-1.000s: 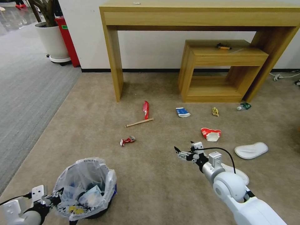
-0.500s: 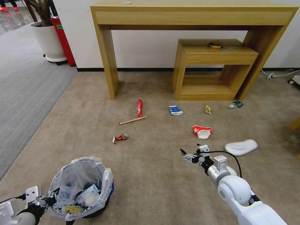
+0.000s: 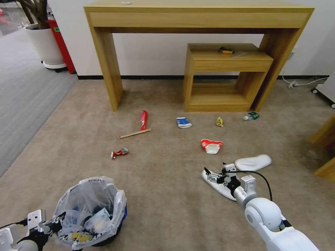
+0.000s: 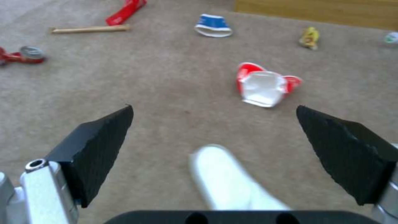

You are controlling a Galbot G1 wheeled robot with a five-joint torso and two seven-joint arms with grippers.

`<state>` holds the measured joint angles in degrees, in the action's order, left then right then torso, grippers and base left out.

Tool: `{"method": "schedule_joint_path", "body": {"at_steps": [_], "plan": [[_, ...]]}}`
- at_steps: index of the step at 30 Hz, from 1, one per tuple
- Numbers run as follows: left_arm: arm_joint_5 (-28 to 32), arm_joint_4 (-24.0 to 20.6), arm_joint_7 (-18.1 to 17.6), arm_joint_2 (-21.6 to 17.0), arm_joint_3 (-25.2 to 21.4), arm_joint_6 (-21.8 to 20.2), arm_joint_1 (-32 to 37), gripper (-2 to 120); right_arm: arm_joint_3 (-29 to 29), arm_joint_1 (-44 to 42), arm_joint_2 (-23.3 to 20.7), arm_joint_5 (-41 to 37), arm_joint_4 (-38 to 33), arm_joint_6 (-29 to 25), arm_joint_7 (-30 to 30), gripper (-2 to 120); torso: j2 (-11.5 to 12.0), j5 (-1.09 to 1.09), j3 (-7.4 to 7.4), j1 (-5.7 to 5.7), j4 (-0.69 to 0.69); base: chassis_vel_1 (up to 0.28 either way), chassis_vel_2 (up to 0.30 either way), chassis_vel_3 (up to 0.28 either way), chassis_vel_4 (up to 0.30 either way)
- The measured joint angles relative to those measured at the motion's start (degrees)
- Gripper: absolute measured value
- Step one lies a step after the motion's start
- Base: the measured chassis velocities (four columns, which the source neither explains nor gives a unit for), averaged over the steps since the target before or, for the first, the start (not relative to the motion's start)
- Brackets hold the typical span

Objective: Pick up the trash bin and place the garbage on the floor into it.

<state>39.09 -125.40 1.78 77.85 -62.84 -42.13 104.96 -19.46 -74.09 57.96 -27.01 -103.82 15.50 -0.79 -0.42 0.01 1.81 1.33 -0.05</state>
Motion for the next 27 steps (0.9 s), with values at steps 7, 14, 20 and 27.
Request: {"method": "schedule_joint_path", "body": {"at_steps": [7, 14, 20, 27], "plan": [[-0.26, -0.52, 0.15, 0.73, 0.42, 0.00, 0.45, 0, 0.70, 0.91, 0.31, 1.04, 3.09, -0.46, 1.04, 100, 0.00, 0.00, 0.00, 0.00, 0.00, -0.163, -0.156, 0.148, 0.138], [-0.30, -1.06, 0.58, 1.13, -0.53, 0.49, 1.86, 0, 3.34, 4.80, 2.30, 4.28, 13.18, -2.65, 6.27, 100, 0.00, -0.01, 0.00, 0.00, 0.02, -0.048, -0.038, 0.036, 0.049], [-0.33, -1.02, 0.63, 1.44, -1.12, 0.76, 2.00, 0, 6.10, 8.78, 4.20, 6.63, 21.53, -3.93, 9.53, 100, 0.00, 0.00, 0.00, 0.00, 0.02, 0.000, 0.000, 0.000, 0.000], [-0.87, -1.09, 0.59, 1.64, -1.10, 0.77, 1.88, 0, 6.64, 10.98, 6.48, 7.79, 27.55, -4.13, 11.48, 100, 0.00, 0.00, 0.00, 0.00, 0.01, 0.000, 0.000, 0.000, 0.000]]}}
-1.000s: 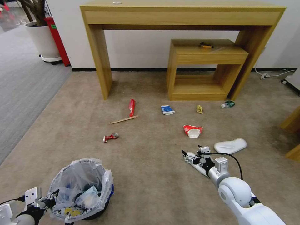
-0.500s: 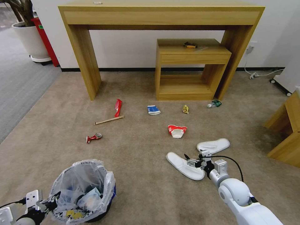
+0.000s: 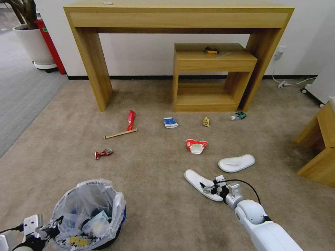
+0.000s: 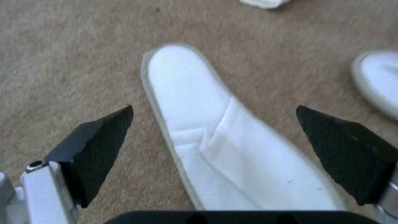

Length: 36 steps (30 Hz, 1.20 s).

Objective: Pick up the trash bin and place the garbage on the floor into it.

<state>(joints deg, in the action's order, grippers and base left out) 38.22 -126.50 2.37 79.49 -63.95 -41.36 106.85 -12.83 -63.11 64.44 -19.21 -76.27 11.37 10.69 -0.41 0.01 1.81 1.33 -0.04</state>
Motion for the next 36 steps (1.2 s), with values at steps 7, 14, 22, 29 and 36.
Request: {"method": "schedule_joint_path", "body": {"at_steps": [7, 14, 22, 29, 36], "plan": [[-0.78, -0.01, -0.30, 0.20, 0.82, -0.12, -0.63, 0, -0.21, 2.39, 3.34, 0.29, 6.20, -0.60, 0.68, 85, 0.00, -0.01, 0.00, 0.00, 0.00, 0.000, 0.000, 0.000, 0.000], [-0.90, -0.29, -0.54, -0.05, 1.14, -0.63, -1.20, 0, -1.08, 3.98, 5.08, 1.03, 10.36, -1.21, 0.85, 60, 0.00, 0.00, 0.00, 0.00, 0.00, 0.000, 0.000, 0.000, 0.000], [-1.74, -0.29, -0.62, 0.06, 2.34, -0.71, -1.60, 0, -1.87, 3.98, 5.91, 3.10, 12.62, -1.96, 0.87, 30, 0.00, 0.00, 0.00, 0.00, 0.00, 0.000, 0.000, 0.000, 0.000], [-1.87, -0.28, -0.63, -0.10, 2.44, -0.73, -1.68, 0, -2.56, 4.42, 6.65, 3.61, 14.08, -2.57, 0.72, 11, 0.00, 0.00, 0.00, 0.00, 0.00, 0.000, 0.000, 0.000, 0.000], [-2.20, -0.22, -0.66, -0.21, 2.89, -0.77, -1.55, 0, -3.51, 4.51, 7.14, 3.80, 15.03, -3.33, -0.22, 0, 0.00, -0.01, 0.00, 0.00, 0.00, 0.000, 0.000, 0.000, 0.000]]}}
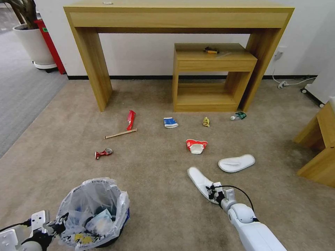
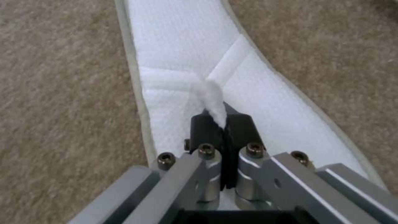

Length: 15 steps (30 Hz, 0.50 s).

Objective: Pick up the trash bin and place the garbage on the floor into it.

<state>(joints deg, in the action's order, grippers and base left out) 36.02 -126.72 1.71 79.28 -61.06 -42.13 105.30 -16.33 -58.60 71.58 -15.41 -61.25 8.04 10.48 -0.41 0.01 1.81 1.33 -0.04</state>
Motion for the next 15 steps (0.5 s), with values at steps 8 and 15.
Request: {"method": "schedule_joint_path", "body": {"at_steps": [8, 15], "plan": [[-0.01, -0.72, 0.01, -0.42, 0.14, -0.02, 0.00, 0, -3.10, -1.37, -0.24, 1.45, -4.11, -2.09, -0.66, 0, 0.00, -0.01, 0.00, 0.00, 0.00, 0.000, 0.000, 0.000, 0.000], [0.07, -0.82, 0.00, -0.55, 0.20, -0.02, -0.11, 0, -4.48, -3.71, -3.27, 1.52, -14.51, -2.23, -0.66, 0, 0.00, 0.01, 0.00, 0.00, -0.02, 0.000, 0.000, 0.000, 0.000]]}}
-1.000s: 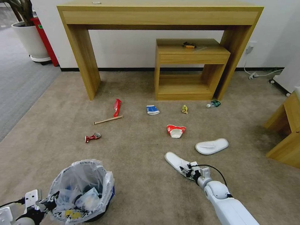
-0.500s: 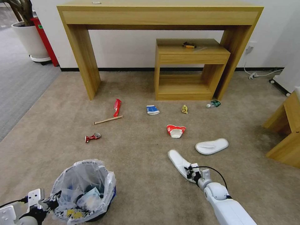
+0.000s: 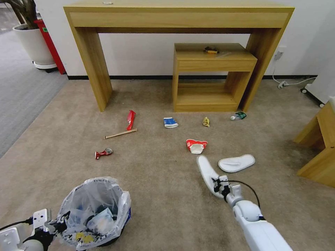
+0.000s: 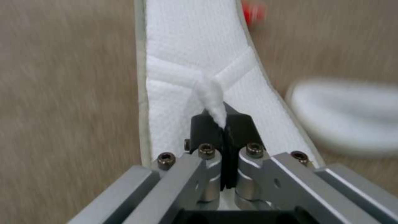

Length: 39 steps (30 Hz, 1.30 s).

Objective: Pick up the trash bin and place the garbage on the floor into it.

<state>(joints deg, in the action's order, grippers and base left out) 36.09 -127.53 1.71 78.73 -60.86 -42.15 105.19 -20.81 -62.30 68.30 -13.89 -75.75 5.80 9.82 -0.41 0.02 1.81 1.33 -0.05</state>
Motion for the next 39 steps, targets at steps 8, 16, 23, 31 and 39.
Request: {"method": "schedule_joint_path", "body": {"at_steps": [8, 16, 23, 31, 39], "plan": [[-0.95, -0.53, -0.16, 0.32, 1.32, 0.00, -0.34, 0, 3.18, -0.15, -4.33, -2.22, -17.01, 2.65, -0.59, 0, 0.00, 0.00, 0.00, 0.00, 0.00, 0.000, 0.000, 0.000, 0.000], [-2.37, -0.49, -0.64, 0.92, 3.22, 0.00, -1.67, 0, 12.66, 4.01, -4.73, -9.95, -28.69, 5.09, 0.17, 0, 0.00, 0.00, 0.00, 0.00, 0.01, 0.000, 0.000, 0.000, 0.000], [-2.51, -1.13, -1.86, 0.80, 4.91, 0.00, -3.09, 0, 28.40, 13.44, -3.57, -15.67, -31.76, 5.56, 0.02, 0, 0.00, 0.02, 0.00, 0.00, 0.01, 0.000, 0.000, 0.000, 0.000], [-2.74, -1.30, -2.90, 0.74, 6.13, 0.01, -3.96, 0, 42.60, 24.75, 3.73, -19.49, -29.32, 5.12, -1.75, 0, 0.00, 0.01, 0.00, 0.00, 0.02, 0.000, 0.000, 0.000, 0.000], [-2.70, -1.29, -3.75, 0.58, 6.88, 0.02, -4.75, 0, 51.98, 26.84, 8.03, -20.14, -25.76, 5.03, -3.07, 0, 0.00, 0.01, 0.00, 0.00, 0.01, 0.000, 0.000, 0.000, 0.000]]}}
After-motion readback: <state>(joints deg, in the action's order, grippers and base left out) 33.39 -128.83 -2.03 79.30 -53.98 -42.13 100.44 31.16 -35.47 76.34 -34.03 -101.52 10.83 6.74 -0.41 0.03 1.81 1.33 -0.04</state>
